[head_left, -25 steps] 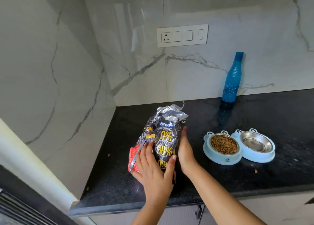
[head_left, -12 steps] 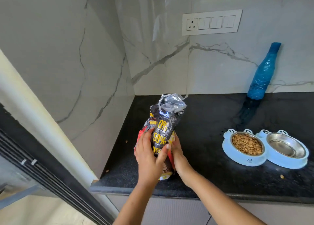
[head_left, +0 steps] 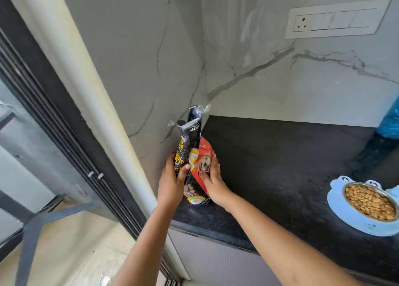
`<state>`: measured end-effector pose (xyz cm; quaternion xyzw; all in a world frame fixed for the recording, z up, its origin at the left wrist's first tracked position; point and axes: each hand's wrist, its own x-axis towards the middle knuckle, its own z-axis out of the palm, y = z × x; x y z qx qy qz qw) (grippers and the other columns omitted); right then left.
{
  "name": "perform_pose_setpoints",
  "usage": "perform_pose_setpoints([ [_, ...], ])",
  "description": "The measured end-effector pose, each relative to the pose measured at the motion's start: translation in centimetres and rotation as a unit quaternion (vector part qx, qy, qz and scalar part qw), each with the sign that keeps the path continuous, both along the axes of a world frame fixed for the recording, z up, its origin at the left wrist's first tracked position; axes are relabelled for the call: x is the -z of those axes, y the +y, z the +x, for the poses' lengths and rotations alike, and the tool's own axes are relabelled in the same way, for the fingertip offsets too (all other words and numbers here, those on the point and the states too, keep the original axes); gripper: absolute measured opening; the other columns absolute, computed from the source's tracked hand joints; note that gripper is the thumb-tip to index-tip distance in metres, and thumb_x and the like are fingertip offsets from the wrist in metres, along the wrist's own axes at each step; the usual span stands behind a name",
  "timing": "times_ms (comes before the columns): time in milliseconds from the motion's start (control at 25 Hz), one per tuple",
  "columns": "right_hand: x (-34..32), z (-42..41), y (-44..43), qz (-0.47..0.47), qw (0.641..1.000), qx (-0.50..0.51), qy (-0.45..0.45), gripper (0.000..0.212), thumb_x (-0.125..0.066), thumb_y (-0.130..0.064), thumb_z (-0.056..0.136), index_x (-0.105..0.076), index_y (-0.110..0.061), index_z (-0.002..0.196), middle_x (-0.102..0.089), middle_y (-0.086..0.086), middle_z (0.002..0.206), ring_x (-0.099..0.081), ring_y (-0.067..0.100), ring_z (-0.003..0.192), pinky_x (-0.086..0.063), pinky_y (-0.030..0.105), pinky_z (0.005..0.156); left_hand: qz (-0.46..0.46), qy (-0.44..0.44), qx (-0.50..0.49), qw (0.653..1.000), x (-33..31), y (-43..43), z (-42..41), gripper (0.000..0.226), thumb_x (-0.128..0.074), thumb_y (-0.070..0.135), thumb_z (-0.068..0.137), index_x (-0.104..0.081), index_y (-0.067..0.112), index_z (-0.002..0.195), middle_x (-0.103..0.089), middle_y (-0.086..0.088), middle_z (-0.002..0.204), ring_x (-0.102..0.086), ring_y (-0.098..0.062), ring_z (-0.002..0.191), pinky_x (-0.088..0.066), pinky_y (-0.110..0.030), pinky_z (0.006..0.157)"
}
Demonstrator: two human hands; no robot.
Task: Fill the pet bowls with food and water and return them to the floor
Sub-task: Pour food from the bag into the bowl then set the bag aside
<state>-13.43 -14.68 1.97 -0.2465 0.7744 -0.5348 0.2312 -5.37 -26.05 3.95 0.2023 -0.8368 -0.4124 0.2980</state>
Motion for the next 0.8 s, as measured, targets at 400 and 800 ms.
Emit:
perform_pose_setpoints([
  [400,-1.0,1.1,2.2,0.043,0.999,-0.007,-0.009,0.079,-0.047,-0.035,0.1,0.007,-0.024,0.155,-0.024,0.005,0.159,-0.028,0.022,0.144,-0.029,0.027,0.107,-0.109,0.071,-0.12,0.984,2.4,8.1,1.6,0.016,-0.053,0.005,0.082,-0.049,0.002,0.096,-0.05,-0.009,0.091,-0.044,-0.024,0.086,-0.035,-0.032,0.074],
  [800,-0.4,-2.0,19.7,0.108,0.955,0.269,0.063,0.026,-0.056,-0.008,0.093,-0.068,-0.012,0.116,-0.069,0.003,0.116,-0.063,0.016,0.108,-0.043,0.016,0.085,0.062,-0.028,0.202,0.977,2.4,19.9,-3.9,0.027,-0.057,0.002,0.088,-0.047,0.025,0.097,-0.054,0.007,0.09,-0.053,-0.007,0.077,-0.045,-0.017,0.066],
])
